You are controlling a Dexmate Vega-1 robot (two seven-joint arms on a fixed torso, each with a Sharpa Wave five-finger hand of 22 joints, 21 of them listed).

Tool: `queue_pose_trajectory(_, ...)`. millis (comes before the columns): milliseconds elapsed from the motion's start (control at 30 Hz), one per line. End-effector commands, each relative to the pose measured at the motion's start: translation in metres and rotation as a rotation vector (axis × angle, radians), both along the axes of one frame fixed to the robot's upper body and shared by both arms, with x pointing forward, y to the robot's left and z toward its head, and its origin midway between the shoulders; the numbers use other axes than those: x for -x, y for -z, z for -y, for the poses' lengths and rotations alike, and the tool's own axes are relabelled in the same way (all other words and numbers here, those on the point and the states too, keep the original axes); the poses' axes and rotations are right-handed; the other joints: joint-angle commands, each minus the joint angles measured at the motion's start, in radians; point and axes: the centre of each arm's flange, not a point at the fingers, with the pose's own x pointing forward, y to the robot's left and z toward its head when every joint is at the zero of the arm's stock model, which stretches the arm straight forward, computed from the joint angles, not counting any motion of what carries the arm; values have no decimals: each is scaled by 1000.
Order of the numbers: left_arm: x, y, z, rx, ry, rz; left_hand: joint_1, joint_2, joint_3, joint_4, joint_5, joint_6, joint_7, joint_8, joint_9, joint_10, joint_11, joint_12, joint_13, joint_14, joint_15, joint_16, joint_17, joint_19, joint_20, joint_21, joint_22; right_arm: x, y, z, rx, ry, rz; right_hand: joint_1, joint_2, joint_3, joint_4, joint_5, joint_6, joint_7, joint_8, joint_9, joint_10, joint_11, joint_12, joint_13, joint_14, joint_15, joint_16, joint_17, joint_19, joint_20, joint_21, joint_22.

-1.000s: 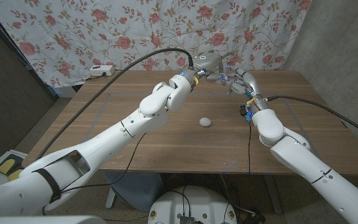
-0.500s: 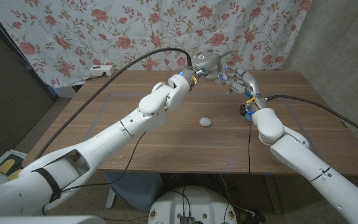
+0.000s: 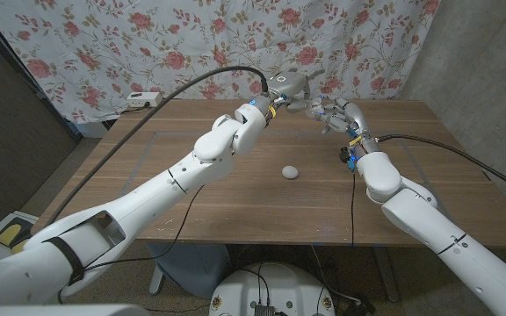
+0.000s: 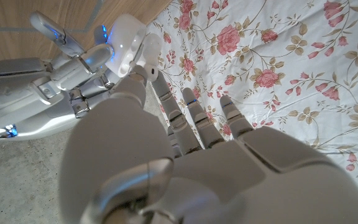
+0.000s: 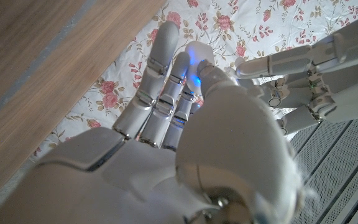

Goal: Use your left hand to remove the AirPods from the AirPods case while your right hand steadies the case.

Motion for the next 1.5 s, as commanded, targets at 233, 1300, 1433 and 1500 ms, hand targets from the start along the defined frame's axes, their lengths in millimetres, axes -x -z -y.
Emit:
queue_pose_trajectory(233, 3, -2, -3, 5, -5, 11, -2, -2, -5, 1, -3, 7, -4, -1, 3, -3, -9, 11, 18, 29, -28, 2, 4, 11, 3, 4, 0, -3, 0, 6, -12, 14, -4, -5, 6, -7, 0, 8, 5, -4, 4, 1, 56, -47, 206, 151, 40, -126, 1, 1, -237, -65, 4, 3)
queue_pose_trajectory(1300, 15, -1, -19, 10, -27, 39, 1, -1, -4, 4, -3, 6, -2, -3, 3, -12, -9, 23, 32, 30, -25, -1, 8, 13, 4, 4, 0, 1, 6, 12, -15, 44, -17, -5, 7, -9, 1, 9, 8, -5, 6, -1, 57, -47, 206, 151, 41, -126, 2, 0, -243, -62, 8, 3)
queue_pose_trajectory(1433, 16, -1, -22, 11, -31, 33, 1, 0, -4, 4, -2, 5, -1, -3, 3, -13, -9, 25, 35, 31, -26, -2, 9, 13, 4, 4, 0, 1, 6, 12, -14, 49, -19, -5, 5, -10, 0, 9, 9, -5, 6, -2, 58, -45, 206, 150, 42, -127, 3, 0, -244, -62, 9, 3)
queue_pose_trajectory(1500, 17, -1, -23, 13, -35, 43, 1, 0, -3, 5, -2, 5, -1, -3, 3, -14, -9, 26, 36, 31, -25, -2, 9, 13, 4, 4, 0, 1, 7, 12, -19, 53, -22, -5, 6, -10, 0, 9, 10, -5, 6, -2, 57, -46, 206, 151, 41, -127, 3, 0, -245, -62, 9, 3)
